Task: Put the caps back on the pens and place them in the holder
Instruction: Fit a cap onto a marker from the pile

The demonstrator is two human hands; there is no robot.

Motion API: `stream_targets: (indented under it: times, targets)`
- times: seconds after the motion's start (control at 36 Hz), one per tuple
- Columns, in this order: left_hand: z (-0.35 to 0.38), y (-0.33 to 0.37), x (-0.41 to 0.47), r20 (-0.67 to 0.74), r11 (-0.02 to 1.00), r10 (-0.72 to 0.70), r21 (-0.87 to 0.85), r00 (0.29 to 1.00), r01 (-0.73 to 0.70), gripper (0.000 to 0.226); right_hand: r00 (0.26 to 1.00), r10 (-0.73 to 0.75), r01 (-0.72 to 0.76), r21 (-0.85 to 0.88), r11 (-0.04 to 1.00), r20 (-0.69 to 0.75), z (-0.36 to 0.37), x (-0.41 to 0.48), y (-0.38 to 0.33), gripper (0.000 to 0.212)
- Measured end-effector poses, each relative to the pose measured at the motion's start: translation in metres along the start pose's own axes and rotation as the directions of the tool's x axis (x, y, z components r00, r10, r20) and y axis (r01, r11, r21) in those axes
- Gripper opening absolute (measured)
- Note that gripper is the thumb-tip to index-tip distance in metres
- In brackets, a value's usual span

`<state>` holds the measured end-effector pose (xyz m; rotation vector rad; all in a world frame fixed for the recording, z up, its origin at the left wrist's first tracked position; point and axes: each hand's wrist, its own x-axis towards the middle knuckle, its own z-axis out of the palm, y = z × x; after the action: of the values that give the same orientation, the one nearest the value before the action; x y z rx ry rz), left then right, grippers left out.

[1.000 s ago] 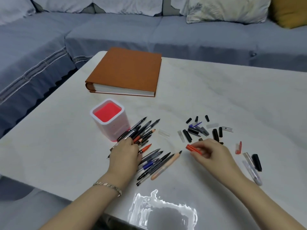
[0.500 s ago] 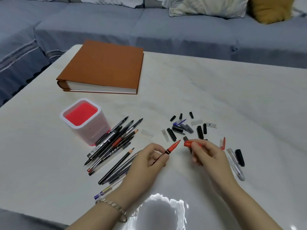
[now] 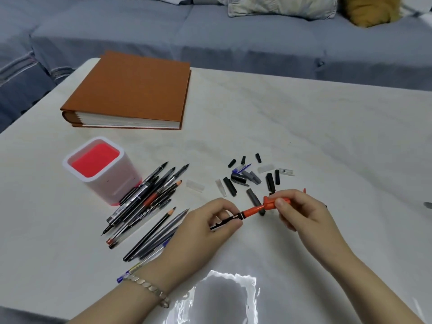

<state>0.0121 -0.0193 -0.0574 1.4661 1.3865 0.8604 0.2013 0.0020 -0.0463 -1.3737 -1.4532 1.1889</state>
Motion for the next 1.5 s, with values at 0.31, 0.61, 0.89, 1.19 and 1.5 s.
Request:
stream_targets:
  times: [0.31, 0.61, 0.89, 1.19, 1.5]
  targets:
    - [-0.002, 0.007, 0.001, 0.008, 0.997, 0.017, 0.078, 1.000, -0.018, 0.017, 1.000, -0.022, 0.021, 0.044, 0.999, 0.022, -0.007, 0.002, -0.003, 0.009]
    - [0.001, 0.015, 0.005, 0.107, 0.971, 0.062, 0.224, 0.992, -0.085, 0.007, 0.990, -0.037, 0.039, -0.009, 0.999, 0.133, -0.004, -0.001, -0.003, 0.013]
    - [0.005, 0.026, 0.020, 0.341, 0.827, 0.061, 0.509, 0.938, -0.239, 0.024, 0.985, -0.149, 0.154, -0.057, 0.986, 0.086, -0.002, -0.014, 0.005, 0.015]
    - [-0.008, 0.019, 0.048, 0.694, 0.972, -0.220, 0.092, 0.686, 0.218, 0.026, 0.855, -0.393, 0.506, -0.378, 0.775, 0.340, -0.004, -0.006, 0.019, 0.023]
    - [-0.026, -0.003, 0.033, 0.008, 0.723, -0.431, -0.595, 0.902, 0.351, 0.015, 0.969, 0.039, 0.180, -0.810, 0.559, 0.243, -0.008, 0.055, 0.030, 0.032]
